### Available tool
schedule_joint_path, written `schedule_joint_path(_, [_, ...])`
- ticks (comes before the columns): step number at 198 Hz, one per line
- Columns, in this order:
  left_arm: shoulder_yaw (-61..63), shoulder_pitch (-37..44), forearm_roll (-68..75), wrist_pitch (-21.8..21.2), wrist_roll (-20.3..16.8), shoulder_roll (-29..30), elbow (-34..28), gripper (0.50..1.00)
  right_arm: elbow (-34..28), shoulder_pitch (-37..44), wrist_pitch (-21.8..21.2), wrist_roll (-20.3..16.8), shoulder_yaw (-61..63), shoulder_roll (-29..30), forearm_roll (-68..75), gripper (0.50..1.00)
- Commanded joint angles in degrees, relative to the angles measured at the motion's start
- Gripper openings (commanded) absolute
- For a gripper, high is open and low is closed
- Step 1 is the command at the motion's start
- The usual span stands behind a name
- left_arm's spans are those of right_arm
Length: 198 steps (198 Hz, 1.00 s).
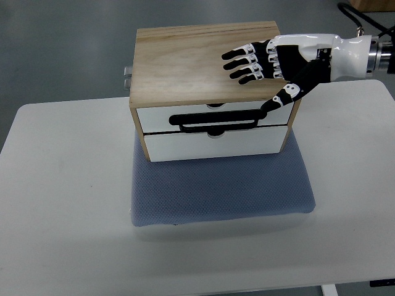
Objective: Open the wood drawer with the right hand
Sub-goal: 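Swing the right hand over the cabinet toward the upper drawer front, then lower the right hand and hook fingers around the upper drawer's black handle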
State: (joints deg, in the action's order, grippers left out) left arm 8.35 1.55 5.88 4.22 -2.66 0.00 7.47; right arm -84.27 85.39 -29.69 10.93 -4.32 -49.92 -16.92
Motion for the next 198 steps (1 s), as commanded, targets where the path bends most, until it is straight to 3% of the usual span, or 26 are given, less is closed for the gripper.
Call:
schedule_joint_path(1, [0.00,0.03,0.00,0.00,0.02,0.00,0.00,1.000,-0.02,0.13,0.33,-0.03,-0.08,2.29,-3.20,0.952])
schedule_joint_path(28, [0.00,0.04,0.00,0.00,0.02,0.00,0.00,1.000,-0.02,0.04,-0.55,-0.12,-0.08,3.25,-3.99,0.950])
schedule_joint_path(97, [0.00,0.04,0.00,0.00,-0.07,0.00,0.00,1.000,0.77,-2.77,2.27,-0.03,-0.34,6.42,-7.77,0.952])
schedule_joint_path(198, [0.00,0.03,0.00,0.00,0.02,0.00,0.00,1.000,7.80,-7.51,3.06,0.14,-0.08,8.70,-10.67,0.952])
